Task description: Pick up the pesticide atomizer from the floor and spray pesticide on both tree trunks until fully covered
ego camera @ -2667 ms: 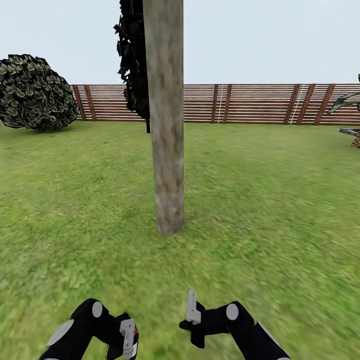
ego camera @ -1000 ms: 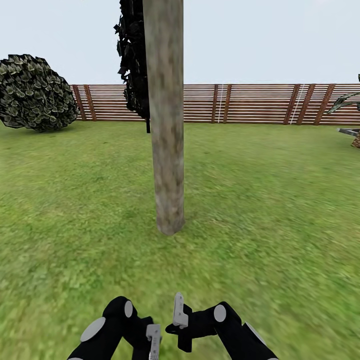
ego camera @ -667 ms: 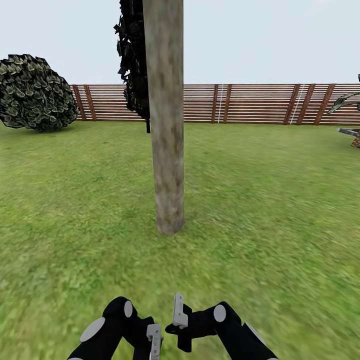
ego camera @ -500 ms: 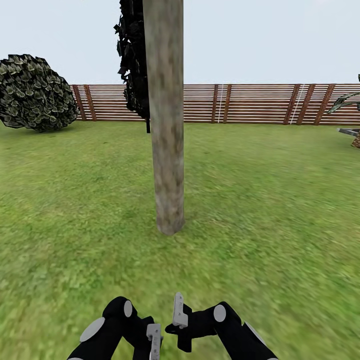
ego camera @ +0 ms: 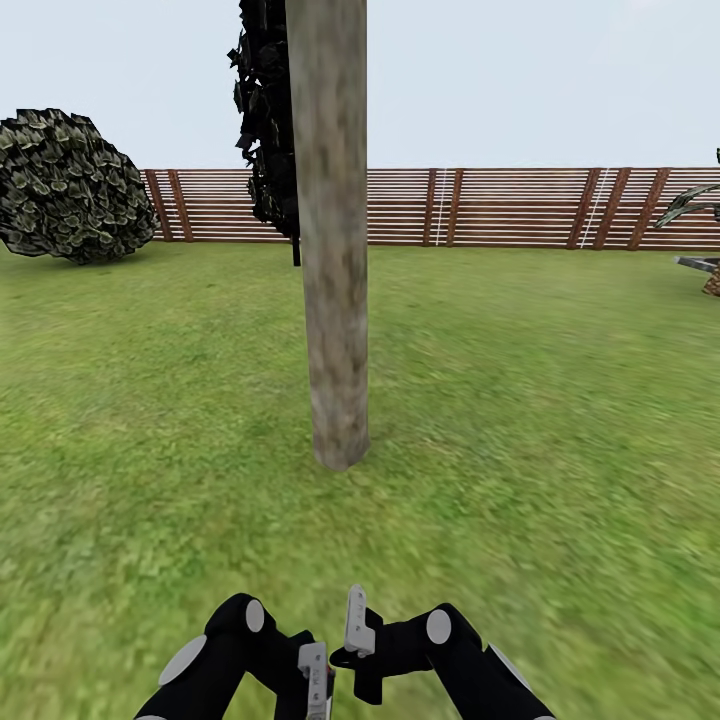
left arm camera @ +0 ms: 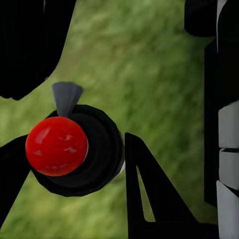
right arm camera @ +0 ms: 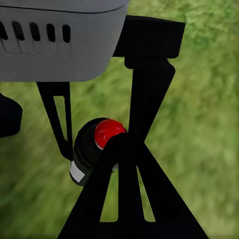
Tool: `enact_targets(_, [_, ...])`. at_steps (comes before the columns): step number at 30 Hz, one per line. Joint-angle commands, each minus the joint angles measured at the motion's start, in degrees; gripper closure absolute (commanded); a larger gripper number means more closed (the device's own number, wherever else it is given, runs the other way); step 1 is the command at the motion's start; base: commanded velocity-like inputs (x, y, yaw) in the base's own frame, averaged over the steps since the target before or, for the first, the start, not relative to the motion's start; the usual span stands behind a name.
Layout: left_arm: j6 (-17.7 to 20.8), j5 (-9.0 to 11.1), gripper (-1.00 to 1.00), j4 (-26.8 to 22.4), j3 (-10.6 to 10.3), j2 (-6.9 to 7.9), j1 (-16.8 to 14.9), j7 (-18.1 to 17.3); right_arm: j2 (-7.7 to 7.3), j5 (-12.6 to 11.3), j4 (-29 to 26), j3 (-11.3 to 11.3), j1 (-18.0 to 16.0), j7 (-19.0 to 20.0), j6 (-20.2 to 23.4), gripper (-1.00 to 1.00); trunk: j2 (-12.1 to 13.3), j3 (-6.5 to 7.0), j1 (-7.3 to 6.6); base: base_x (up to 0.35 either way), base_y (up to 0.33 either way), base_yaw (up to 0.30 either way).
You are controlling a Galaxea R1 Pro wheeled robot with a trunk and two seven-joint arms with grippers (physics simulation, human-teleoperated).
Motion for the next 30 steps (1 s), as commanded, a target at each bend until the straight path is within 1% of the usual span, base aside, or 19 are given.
enact_targets(1, [0.0, 0.0, 1.00, 0.0, 0.0, 0.00, 0.0, 0.0, 0.00, 0.0, 0.0, 0.0, 0.0, 0.0, 0.0, 1.00, 0.0, 0.00, 0.00, 0.000, 0.000, 0.000])
enact_targets(30, [0.0, 0.4, 1.00, -0.3, 0.1, -0.09, -0.1, 0.0, 0.00, 0.0, 0.0, 0.0, 0.0, 0.0, 0.0, 1.00, 0.0, 0.00, 0.00, 0.000, 0.000, 0.000])
